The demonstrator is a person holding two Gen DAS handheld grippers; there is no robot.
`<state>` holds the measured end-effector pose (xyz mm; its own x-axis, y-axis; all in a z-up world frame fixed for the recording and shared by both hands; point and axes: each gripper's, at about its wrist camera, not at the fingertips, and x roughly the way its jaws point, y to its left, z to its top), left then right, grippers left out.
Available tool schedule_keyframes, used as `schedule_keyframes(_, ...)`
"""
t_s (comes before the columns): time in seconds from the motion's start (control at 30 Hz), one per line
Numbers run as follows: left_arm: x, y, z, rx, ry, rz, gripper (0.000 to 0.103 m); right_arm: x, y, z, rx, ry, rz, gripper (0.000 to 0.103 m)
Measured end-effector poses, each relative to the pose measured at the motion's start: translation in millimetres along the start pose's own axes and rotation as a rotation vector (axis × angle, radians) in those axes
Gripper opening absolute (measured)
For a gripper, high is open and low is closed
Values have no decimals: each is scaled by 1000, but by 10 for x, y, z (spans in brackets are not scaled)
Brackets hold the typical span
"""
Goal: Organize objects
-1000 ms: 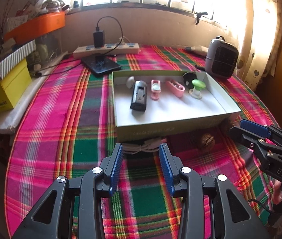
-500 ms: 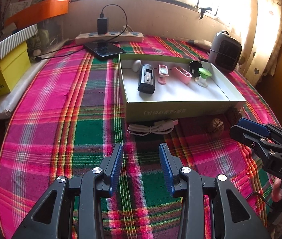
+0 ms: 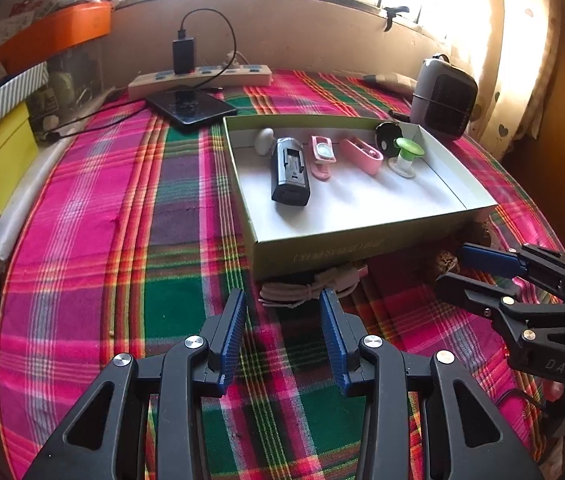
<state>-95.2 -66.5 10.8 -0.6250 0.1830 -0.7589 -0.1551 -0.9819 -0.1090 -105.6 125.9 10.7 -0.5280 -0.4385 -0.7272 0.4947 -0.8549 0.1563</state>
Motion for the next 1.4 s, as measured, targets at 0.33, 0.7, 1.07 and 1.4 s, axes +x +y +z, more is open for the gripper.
schedule_keyframes(0.33, 80, -29, 50, 49, 18, -42, 36, 149, 30, 50, -12, 44, -14, 49)
schedule_keyframes(0.7, -9, -130, -82, 83, 38, -150, 36, 164, -15, 61, 7, 47, -9, 49)
schedule_keyframes(1.07, -159, -227, -104, 150, 22, -156, 36, 146, -27, 47, 10, 45, -9, 49)
schedule_keyframes(1.4, 46, -281, 18, 185, 56, -121, 36, 144, -32, 43, 8, 46, -12, 49)
